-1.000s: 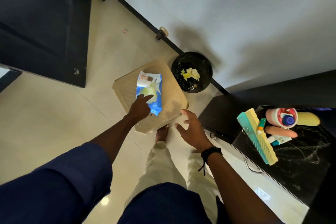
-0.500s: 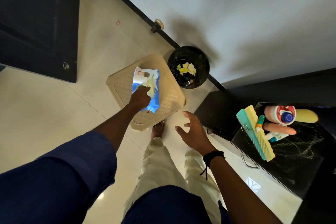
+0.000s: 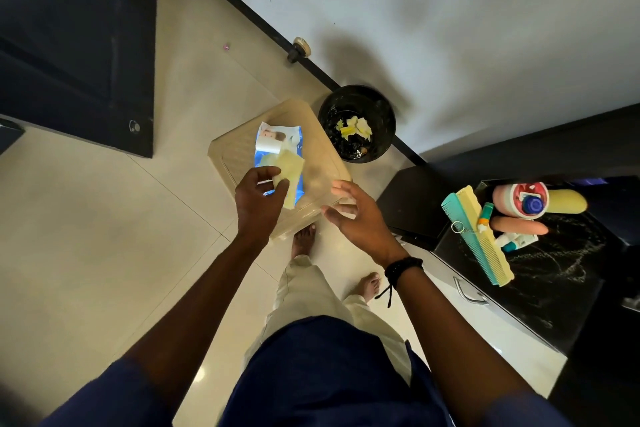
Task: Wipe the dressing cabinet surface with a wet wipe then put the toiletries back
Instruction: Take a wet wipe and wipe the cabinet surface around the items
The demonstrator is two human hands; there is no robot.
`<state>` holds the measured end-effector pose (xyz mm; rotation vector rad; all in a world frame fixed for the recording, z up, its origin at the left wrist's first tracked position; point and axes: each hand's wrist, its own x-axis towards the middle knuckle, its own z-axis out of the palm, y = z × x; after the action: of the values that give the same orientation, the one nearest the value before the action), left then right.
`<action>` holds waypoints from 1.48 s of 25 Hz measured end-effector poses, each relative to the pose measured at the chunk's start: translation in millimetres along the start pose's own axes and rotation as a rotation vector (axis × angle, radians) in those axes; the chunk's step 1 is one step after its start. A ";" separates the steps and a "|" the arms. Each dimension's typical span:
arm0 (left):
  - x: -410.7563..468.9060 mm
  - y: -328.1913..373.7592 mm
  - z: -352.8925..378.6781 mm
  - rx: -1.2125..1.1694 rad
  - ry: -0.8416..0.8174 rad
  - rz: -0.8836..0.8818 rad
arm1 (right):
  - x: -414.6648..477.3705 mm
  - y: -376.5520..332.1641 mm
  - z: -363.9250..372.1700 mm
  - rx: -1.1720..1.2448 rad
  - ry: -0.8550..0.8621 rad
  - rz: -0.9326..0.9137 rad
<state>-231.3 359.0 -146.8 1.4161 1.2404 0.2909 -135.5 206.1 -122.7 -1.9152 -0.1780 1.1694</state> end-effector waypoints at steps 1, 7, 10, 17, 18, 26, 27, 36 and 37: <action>-9.5 5.3 0.5 -0.040 -0.047 -0.022 | -2.4 -3.0 -2.5 0.024 -0.011 -0.015; -66.7 34.8 35.5 -0.118 -0.320 -0.112 | -31.6 9.2 -33.4 0.161 0.110 -0.005; -95.5 43.7 64.6 -0.080 -0.412 -0.126 | -56.7 30.9 -57.7 0.300 0.229 0.026; -153.3 43.4 133.6 0.093 -0.684 -0.102 | -128.3 87.7 -122.0 0.701 0.427 0.025; -163.7 43.6 144.5 0.071 -0.721 -0.128 | -137.6 95.7 -130.4 0.701 0.468 0.002; -229.8 36.8 218.3 0.095 -0.984 -0.117 | -190.8 149.0 -193.3 0.568 0.624 -0.130; -237.1 35.6 226.7 0.102 -0.971 -0.099 | -195.2 154.4 -201.7 0.664 0.595 -0.115; -272.3 14.7 285.9 0.193 -0.921 0.048 | -204.6 207.8 -263.8 0.620 0.435 0.092; -272.5 11.1 291.3 0.220 -0.914 0.074 | -198.2 214.1 -272.1 0.577 0.535 0.127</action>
<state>-113.3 -19.1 -97.5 1.5139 0.4691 -0.4296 -94.9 -189.9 -96.6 -1.6520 0.5222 0.6460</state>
